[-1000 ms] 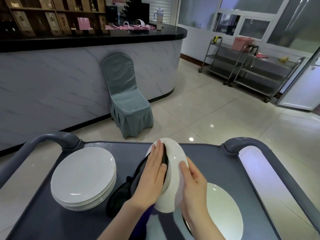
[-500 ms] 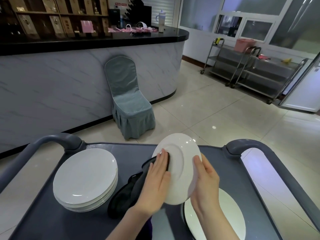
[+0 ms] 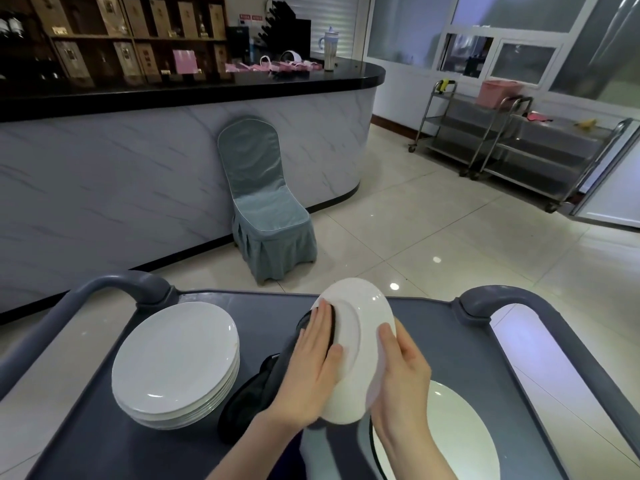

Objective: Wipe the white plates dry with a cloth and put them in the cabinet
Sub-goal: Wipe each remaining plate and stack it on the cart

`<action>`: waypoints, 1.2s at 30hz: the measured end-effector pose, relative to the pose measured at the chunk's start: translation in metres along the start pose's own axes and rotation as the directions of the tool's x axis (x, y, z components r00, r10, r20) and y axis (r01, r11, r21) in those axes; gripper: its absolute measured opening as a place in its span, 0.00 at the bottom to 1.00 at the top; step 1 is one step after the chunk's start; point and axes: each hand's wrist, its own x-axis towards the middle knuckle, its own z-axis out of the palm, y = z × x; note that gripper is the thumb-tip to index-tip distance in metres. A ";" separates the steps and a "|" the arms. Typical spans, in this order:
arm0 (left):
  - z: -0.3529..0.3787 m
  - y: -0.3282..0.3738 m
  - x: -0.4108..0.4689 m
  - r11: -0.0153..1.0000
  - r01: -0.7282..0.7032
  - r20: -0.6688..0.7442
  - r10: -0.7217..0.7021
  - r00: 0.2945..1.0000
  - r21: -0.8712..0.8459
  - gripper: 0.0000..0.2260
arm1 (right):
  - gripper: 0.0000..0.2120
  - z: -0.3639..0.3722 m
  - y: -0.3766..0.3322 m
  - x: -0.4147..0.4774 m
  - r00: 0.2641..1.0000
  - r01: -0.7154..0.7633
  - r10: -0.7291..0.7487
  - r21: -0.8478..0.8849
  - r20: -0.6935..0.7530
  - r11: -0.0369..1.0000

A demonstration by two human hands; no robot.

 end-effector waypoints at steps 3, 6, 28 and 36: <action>0.004 -0.016 -0.015 0.997 0.060 0.065 -0.063 0.996 0.042 0.24 | 0.13 -0.002 -0.004 0.007 0.996 0.084 -0.085 -0.103 -0.007 0.991; -0.001 -0.024 -0.028 0.987 0.154 0.100 -0.150 0.984 -0.038 0.20 | 0.13 -0.008 -0.001 0.010 0.984 0.179 -0.176 -0.231 0.034 0.956; -0.100 -0.051 -0.065 0.496 0.258 -0.241 -0.733 0.636 -0.829 0.17 | 0.16 0.026 0.059 0.004 0.714 0.636 0.089 -0.697 0.694 0.330; -0.133 -0.087 -0.083 0.505 0.256 -0.248 -0.729 0.638 -0.825 0.19 | 0.13 0.049 0.083 0.028 0.953 -0.058 0.245 -0.686 0.179 0.725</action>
